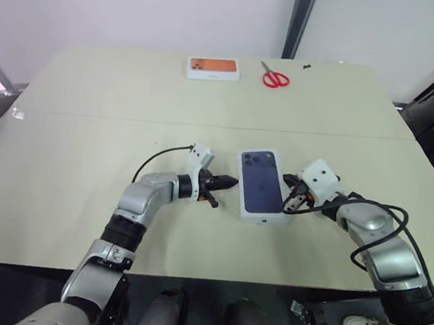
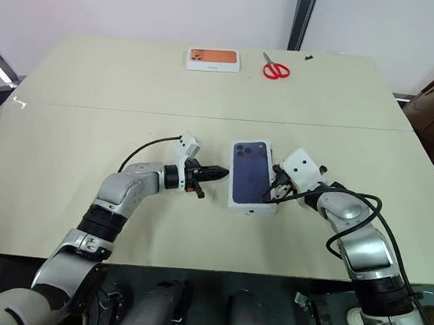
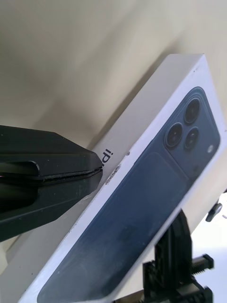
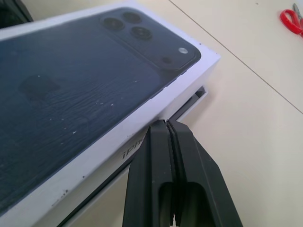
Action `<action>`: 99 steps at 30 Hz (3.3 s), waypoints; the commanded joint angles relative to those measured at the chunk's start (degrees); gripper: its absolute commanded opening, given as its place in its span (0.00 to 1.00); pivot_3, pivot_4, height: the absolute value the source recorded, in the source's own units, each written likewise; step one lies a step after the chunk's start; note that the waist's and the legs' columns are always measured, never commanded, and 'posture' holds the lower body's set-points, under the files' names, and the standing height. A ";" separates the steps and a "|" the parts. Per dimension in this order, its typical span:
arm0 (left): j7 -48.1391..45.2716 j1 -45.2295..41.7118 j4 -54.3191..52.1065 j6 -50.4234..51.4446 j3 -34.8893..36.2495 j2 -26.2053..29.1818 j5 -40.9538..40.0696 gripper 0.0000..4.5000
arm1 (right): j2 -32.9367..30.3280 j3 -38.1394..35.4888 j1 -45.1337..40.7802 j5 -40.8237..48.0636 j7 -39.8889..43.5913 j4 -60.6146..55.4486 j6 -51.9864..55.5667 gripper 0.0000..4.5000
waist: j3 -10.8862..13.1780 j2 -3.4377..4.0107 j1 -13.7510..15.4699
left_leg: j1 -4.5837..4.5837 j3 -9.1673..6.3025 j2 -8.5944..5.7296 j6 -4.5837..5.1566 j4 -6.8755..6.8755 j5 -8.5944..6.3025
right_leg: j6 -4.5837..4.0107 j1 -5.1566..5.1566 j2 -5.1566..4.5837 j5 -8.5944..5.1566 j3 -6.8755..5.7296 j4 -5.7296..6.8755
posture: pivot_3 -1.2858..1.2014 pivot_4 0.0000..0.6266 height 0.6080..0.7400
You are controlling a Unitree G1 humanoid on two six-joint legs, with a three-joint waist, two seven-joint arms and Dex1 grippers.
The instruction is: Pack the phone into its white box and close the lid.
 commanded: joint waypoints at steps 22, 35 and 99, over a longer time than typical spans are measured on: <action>-0.02 -0.26 -0.87 -3.35 2.16 2.72 -0.42 0.00 | 0.24 -1.18 -0.07 -5.22 0.50 0.72 -2.52 0.01 | 0.00 0.00 -0.02 | 0.01 0.00 0.00 -0.02 -0.01 0.01 | 0.00 0.00 0.00 0.00 0.00 0.00 | 0.52 0.24 0.95; 1.95 -4.26 -1.72 -1.24 5.10 -0.69 -3.38 0.00 | 2.27 -6.87 -6.00 -1.29 1.08 1.76 -2.58 0.01 | 0.00 -0.01 -0.06 | 0.00 0.00 0.00 -0.06 0.01 0.04 | 0.00 -0.02 0.00 0.00 -0.01 0.03 | 0.52 0.24 0.95; -2.10 -3.87 -3.14 -8.16 5.67 3.55 0.27 1.00 | 2.12 -8.77 -6.37 -0.07 6.48 7.69 1.45 0.89 | -0.51 -0.11 -0.01 | 0.00 -0.04 0.00 0.07 0.14 -0.07 | 0.01 0.01 0.03 0.00 0.04 0.07 | 0.52 0.24 0.95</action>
